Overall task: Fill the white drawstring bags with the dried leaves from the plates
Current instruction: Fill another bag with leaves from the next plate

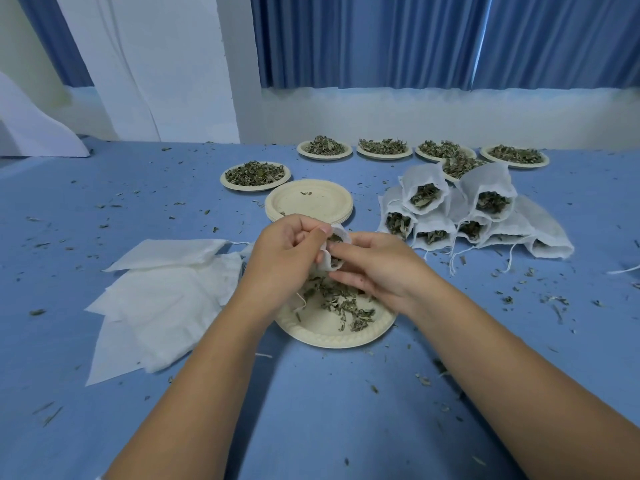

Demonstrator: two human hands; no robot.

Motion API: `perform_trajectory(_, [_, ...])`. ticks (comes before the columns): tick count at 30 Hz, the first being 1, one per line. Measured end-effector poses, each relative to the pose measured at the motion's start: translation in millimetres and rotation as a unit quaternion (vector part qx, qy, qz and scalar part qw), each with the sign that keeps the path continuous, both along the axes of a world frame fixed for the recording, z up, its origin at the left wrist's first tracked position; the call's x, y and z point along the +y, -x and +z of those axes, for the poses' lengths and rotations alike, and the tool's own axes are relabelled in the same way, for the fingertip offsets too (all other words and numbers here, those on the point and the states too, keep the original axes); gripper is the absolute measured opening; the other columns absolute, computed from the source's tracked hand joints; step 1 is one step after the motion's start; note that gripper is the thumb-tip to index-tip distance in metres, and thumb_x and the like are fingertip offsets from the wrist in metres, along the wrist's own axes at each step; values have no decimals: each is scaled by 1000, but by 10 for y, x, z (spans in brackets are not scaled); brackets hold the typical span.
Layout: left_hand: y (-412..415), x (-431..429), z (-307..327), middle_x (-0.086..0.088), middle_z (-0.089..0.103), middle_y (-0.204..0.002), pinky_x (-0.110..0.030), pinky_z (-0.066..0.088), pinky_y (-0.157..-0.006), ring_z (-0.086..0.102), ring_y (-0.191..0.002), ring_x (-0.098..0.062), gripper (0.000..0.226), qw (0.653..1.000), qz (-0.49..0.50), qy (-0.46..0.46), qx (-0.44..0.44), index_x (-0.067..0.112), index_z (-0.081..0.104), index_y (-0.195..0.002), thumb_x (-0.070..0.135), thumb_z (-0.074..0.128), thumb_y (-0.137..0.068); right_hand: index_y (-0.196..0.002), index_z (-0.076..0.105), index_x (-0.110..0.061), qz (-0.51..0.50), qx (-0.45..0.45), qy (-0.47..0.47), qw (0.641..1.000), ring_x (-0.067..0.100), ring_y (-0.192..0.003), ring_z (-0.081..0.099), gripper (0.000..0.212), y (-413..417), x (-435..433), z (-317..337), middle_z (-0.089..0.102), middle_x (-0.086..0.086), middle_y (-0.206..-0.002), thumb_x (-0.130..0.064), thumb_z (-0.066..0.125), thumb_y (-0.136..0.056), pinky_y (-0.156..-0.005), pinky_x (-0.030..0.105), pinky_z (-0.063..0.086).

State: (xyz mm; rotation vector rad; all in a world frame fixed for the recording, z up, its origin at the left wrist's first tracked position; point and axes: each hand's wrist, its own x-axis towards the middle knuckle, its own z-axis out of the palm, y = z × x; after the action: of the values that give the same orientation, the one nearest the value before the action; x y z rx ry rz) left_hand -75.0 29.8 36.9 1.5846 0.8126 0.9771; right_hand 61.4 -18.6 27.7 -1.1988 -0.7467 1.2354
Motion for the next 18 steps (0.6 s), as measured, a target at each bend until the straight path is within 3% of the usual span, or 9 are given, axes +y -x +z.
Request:
perform_trajectory(3, [-30,-39,-3,8,50,-49,-13,42,-50,48,-46,-1,16,999,-31,-25,14,16,67,-81,14,59,-95,-104,63,11,-33,-33,-15,999,20,-78,73,28,27,31,-30,71,21,-95,-6,73,-85,-64,20,56])
perform_trajectory(7, [-35,11,-37,6,59,-58,-31,51,-65,55,-59,-9,14,996,59,-59,11,16,67,-86,19,58,-96,-103,69,1,11,-84,-17,996,18,-85,74,19,-14,20,47,75,12,-96,-13,68,-90,-68,19,57])
perform_trajectory(9, [-14,60,-44,10,61,-57,-28,49,-64,56,-60,-7,14,991,117,-65,-8,19,66,-85,21,58,-96,-102,72,-10,20,-175,2,984,14,-87,72,17,-83,-29,116,75,3,-97,-22,64,-94,-68,20,58])
perform_trajectory(11, [1,91,-37,13,60,-53,-20,46,-59,55,-54,-2,15,987,146,-65,-21,22,64,-83,22,58,-96,-103,73,-18,1,-328,10,944,13,-82,70,18,-136,-72,122,73,-2,-96,-23,56,-97,-67,24,59])
perform_trajectory(13, [-1,104,-43,14,59,-51,-22,47,-60,54,-53,-1,14,987,151,-58,-23,22,64,-83,21,58,-96,-114,68,-23,16,-499,3,866,18,-83,69,28,-130,-81,73,71,-3,-104,-17,46,-99,-74,31,59])
perform_trajectory(14, [-5,103,-49,14,59,-51,-24,48,-62,54,-53,-2,14,987,150,-54,-24,21,64,-83,21,58,-96,-123,64,-24,46,-562,0,826,21,-93,68,36,-101,-66,36,67,-2,-116,-12,42,-98,-81,35,56])
perform_trajectory(18, [-13,97,-62,15,58,-49,-19,46,-60,54,-52,1,15,987,147,-61,-19,21,63,-82,20,57,-96,-135,59,-23,178,-648,-36,740,15,-131,45,60,78,-9,-80,52,-5,-143,8,36,-89,-109,33,36])
